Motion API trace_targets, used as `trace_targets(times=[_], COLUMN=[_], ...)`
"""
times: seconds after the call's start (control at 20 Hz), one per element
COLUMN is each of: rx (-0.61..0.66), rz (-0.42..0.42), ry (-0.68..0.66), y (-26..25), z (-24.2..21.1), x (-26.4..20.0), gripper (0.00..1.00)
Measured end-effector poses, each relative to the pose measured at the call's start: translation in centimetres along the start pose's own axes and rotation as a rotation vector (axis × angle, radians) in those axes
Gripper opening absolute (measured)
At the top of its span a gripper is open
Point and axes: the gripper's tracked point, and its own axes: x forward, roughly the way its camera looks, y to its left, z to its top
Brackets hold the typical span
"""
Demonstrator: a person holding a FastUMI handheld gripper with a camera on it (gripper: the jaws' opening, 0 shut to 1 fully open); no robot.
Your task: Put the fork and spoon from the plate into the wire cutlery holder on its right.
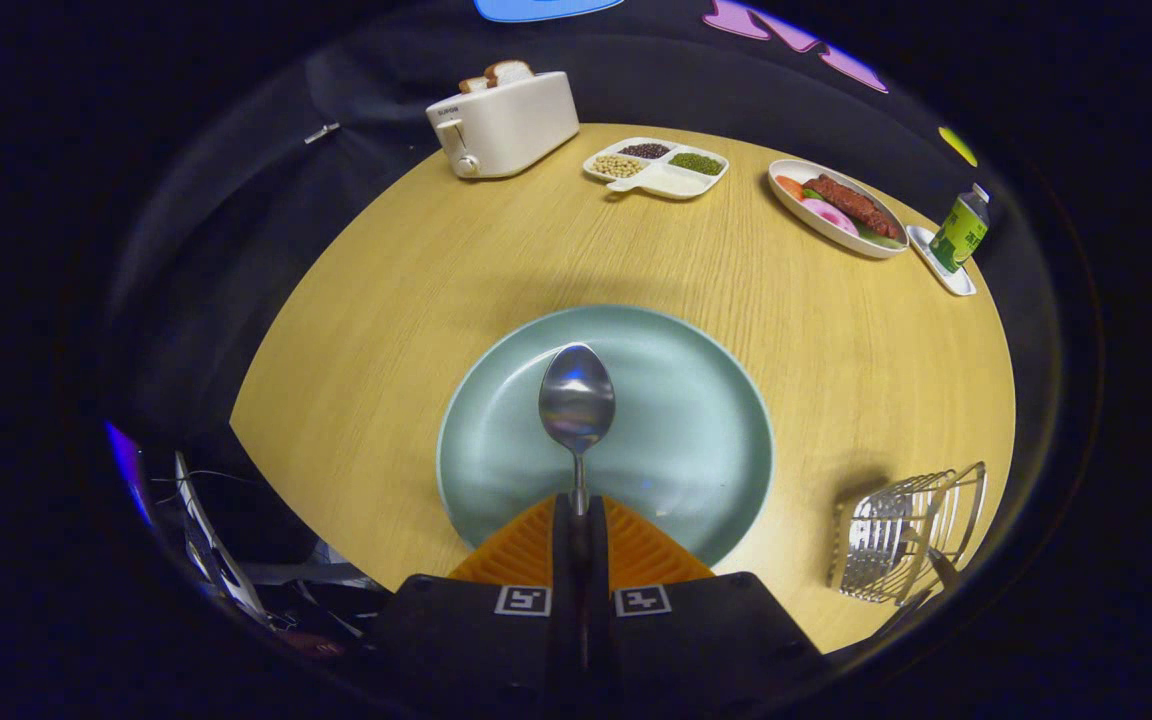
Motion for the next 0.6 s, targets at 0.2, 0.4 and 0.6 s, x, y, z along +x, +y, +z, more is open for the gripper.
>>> trace_targets(times=[0.2, 0.4, 0.6], rx=[-0.045, -0.079, -0.135], rz=[0.031, 0.077, 0.052], ry=[-0.004, 0.024, 0.068], y=[-3.0, -6.6, -12.4], z=[0.4, 0.2, 0.4], x=[-4.7, -10.7, -15.5], gripper=[0.08, 0.08, 0.08])
